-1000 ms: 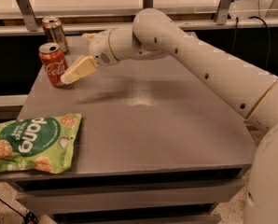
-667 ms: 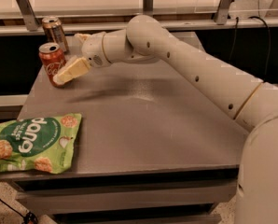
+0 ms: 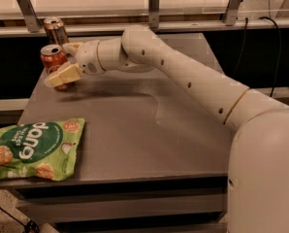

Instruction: Knock coke can over

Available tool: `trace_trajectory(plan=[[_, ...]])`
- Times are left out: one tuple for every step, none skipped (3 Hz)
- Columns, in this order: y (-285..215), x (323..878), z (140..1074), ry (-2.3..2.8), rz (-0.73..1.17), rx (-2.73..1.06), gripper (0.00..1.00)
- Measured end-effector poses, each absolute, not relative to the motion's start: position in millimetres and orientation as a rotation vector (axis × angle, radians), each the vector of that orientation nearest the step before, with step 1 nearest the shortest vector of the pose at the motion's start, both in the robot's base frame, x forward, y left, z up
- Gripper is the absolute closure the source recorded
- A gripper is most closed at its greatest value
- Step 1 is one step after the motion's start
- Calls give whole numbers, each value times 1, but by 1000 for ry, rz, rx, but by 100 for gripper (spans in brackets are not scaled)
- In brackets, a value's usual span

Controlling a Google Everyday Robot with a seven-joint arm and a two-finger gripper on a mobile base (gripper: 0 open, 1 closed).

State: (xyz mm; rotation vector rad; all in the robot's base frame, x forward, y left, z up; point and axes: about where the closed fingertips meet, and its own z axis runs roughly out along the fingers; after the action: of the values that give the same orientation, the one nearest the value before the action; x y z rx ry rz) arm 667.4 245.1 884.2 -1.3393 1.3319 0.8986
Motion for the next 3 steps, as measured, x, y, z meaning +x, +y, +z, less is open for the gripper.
trace_trajectory(plan=[[251, 666, 877, 1344, 933, -1328, 40], [250, 667, 874, 1358, 949, -1306, 62], [230, 667, 884, 1395, 912, -1299, 81]])
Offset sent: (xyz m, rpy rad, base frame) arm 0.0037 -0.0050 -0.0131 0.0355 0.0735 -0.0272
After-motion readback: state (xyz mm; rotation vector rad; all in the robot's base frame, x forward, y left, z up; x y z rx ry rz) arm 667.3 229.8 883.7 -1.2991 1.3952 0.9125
